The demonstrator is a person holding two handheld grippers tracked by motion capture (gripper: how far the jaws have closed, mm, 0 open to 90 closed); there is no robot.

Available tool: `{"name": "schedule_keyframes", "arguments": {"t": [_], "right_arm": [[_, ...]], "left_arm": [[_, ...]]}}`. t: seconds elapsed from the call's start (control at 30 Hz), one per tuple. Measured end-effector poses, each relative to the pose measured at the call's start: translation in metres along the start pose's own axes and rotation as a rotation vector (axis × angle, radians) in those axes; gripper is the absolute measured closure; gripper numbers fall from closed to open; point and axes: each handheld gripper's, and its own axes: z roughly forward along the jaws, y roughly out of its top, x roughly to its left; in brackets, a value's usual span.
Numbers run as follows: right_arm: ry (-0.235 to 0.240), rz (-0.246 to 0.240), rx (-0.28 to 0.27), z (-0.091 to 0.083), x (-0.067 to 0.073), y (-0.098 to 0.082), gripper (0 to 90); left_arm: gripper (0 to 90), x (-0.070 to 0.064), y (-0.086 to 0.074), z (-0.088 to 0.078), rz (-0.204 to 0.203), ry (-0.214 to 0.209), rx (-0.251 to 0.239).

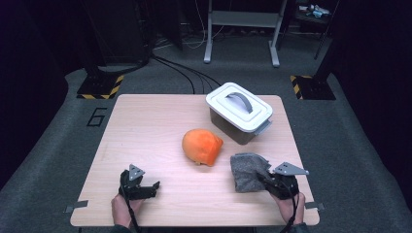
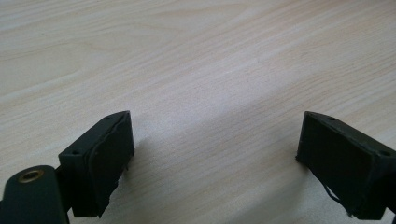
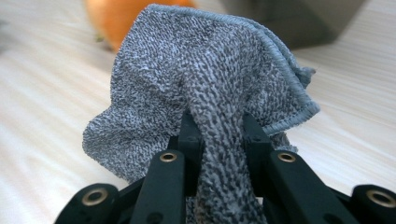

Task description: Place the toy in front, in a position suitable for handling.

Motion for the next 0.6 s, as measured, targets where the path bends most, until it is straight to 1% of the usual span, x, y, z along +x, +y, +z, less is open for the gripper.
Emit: {"name": "schedule_keyframes", "arguments": {"t": [0.1,0.27,0.37,0.4,0.43,0.47,0.5,0.53,0.6], "right_arm": [[-0.033,0.015,-0.001,-0.001,-0.014,-0.001,74.6],[-0.088,0.011,0.031,0.004,-0.032,-0.003,74.3],[-0.104,0.037,0.031,0.006,-0.046,-0.007,74.0],[-0.104,0.037,0.031,0.006,-0.046,-0.007,74.0],[-0.124,0.05,0.034,0.008,-0.054,-0.009,73.7],[-0.128,0.059,0.037,0.01,-0.057,-0.011,73.2],[-0.147,0.05,0.051,0.013,-0.058,-0.013,72.6],[-0.179,0.035,0.063,0.017,-0.059,-0.015,72.2],[-0.198,0.03,0.086,0.025,-0.062,-0.021,70.0]], "left_arm": [[10.5,0.0,0.0,0.0,0.0,0.0,-0.001],[10.5,-0.001,0.0,0.0,0.001,0.002,-0.002],[10.5,0.0,0.0,0.0,0.001,-0.001,0.0],[10.5,0.0,0.0,0.0,0.001,-0.001,0.0],[10.5,0.0,0.0,0.0,0.001,-0.001,0.0],[10.5,0.0,0.0,0.0,0.001,-0.002,0.0],[10.5,0.0,0.0,0.0,0.001,-0.002,0.0],[10.5,0.0,0.0,0.0,0.002,-0.004,0.0],[10.5,0.0,0.0,0.0,0.002,-0.006,0.0]]}}
